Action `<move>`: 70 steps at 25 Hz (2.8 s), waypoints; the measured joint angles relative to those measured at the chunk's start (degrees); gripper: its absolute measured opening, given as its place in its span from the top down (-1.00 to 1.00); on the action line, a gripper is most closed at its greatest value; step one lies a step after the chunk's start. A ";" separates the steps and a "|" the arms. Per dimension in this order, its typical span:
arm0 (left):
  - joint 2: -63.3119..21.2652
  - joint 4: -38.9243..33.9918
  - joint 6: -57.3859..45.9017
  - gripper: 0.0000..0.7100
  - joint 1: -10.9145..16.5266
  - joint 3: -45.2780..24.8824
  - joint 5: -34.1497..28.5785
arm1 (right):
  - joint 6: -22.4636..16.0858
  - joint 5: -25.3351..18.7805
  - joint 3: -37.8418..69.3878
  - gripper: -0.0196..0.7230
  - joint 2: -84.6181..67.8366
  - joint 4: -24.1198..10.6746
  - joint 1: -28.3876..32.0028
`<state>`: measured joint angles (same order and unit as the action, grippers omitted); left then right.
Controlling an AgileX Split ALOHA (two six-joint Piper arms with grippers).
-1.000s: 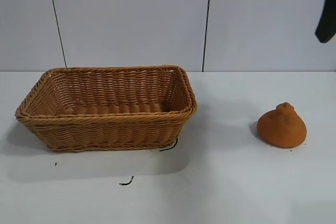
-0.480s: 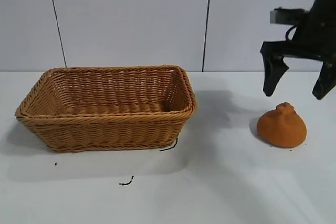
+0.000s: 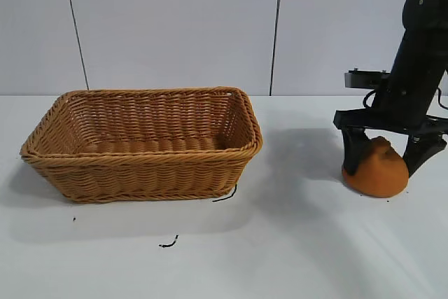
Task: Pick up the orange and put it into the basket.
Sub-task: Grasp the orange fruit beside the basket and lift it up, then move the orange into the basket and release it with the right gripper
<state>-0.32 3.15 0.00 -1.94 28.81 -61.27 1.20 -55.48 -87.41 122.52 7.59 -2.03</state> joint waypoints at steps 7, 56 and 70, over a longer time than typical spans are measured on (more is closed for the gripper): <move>0.00 0.00 0.00 -0.80 0.00 0.00 0.00 | 0.00 -8.11 -11.52 0.43 -4.74 -0.07 0.00; 0.00 0.00 0.00 -0.80 0.00 0.00 0.06 | -1.20 4.15 -29.63 0.00 14.30 1.29 -33.12; 0.00 0.00 0.00 -0.80 0.00 0.00 0.01 | -4.85 -3.03 -40.69 -0.87 10.06 -6.28 -29.39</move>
<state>-0.32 3.15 0.00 -1.94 28.81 -61.26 -3.65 -58.51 -128.10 132.58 1.31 -31.42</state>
